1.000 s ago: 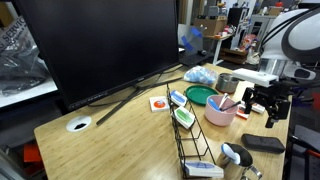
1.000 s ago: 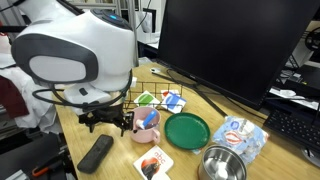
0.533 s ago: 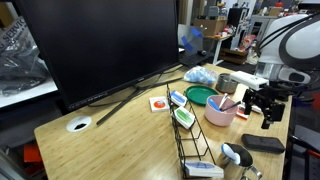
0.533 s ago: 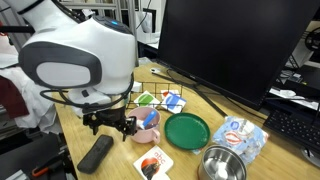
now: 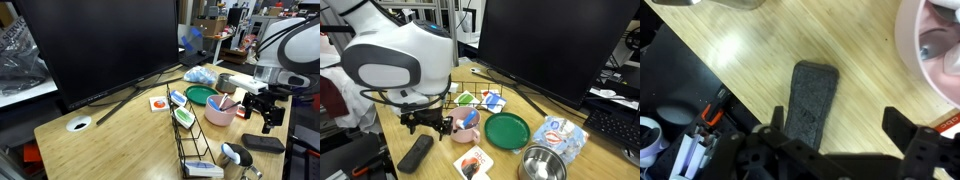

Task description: Move the black object from the right from the left

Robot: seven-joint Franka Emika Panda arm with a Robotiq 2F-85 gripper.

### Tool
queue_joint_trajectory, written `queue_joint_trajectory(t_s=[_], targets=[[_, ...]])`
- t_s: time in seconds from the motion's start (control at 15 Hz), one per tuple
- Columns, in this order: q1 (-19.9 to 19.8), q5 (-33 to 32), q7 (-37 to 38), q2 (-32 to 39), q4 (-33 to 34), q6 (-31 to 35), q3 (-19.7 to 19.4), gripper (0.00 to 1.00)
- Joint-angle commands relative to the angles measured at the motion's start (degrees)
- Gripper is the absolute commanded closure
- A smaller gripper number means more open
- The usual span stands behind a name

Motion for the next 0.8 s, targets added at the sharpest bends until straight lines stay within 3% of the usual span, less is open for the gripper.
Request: queue_joint_trajectory(t_s=[0.0, 0.73], targets=[[0.8, -0.7, 2.9, 2.6, 0.0, 3.1, -0.4, 0.0], [3.4, 3.6, 1.6, 7.8, 0.1, 3.0, -0.4, 0.0]])
